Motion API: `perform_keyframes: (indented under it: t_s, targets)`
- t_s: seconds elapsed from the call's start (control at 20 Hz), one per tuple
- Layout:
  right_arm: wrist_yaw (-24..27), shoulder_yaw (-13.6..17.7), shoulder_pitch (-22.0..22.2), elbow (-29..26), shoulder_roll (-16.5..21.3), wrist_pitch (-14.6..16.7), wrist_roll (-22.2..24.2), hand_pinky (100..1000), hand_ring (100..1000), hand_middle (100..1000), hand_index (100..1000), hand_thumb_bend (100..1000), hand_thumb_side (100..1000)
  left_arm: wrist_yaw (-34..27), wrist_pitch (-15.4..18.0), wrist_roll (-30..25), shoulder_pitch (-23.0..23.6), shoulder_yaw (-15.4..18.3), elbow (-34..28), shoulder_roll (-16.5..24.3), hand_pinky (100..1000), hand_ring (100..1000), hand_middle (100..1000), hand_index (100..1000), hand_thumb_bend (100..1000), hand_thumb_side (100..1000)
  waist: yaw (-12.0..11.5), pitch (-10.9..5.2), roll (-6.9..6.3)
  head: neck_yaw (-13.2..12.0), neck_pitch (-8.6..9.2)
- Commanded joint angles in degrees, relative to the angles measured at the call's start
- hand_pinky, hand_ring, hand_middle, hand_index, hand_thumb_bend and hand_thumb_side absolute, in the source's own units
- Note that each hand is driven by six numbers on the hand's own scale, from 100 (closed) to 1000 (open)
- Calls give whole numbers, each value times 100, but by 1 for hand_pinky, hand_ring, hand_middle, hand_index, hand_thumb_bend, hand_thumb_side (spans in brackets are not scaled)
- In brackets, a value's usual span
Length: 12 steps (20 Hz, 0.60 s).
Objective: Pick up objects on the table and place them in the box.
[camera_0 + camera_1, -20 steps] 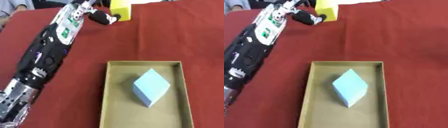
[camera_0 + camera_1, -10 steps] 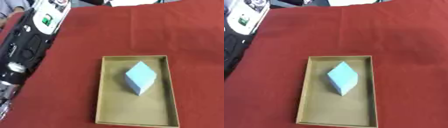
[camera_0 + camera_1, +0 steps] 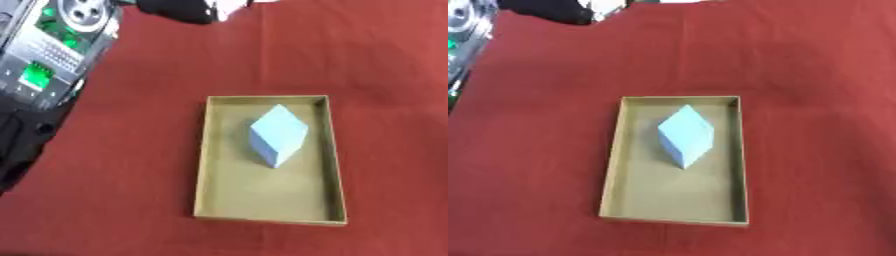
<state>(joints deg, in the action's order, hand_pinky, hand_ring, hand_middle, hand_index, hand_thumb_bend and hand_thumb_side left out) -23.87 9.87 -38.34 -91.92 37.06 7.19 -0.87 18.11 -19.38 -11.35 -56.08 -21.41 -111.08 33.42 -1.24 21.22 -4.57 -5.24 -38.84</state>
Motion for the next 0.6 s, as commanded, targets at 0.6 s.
perform_keyframes:
  t_s: [0.6]
  targets:
    - [-76,16,116,-352,10,-82,-29,735,708,575,814,100,868,308,596,-513,682,-648,-351,-114,637,618,476,627,250,269,-208,-323,148,148,-165]
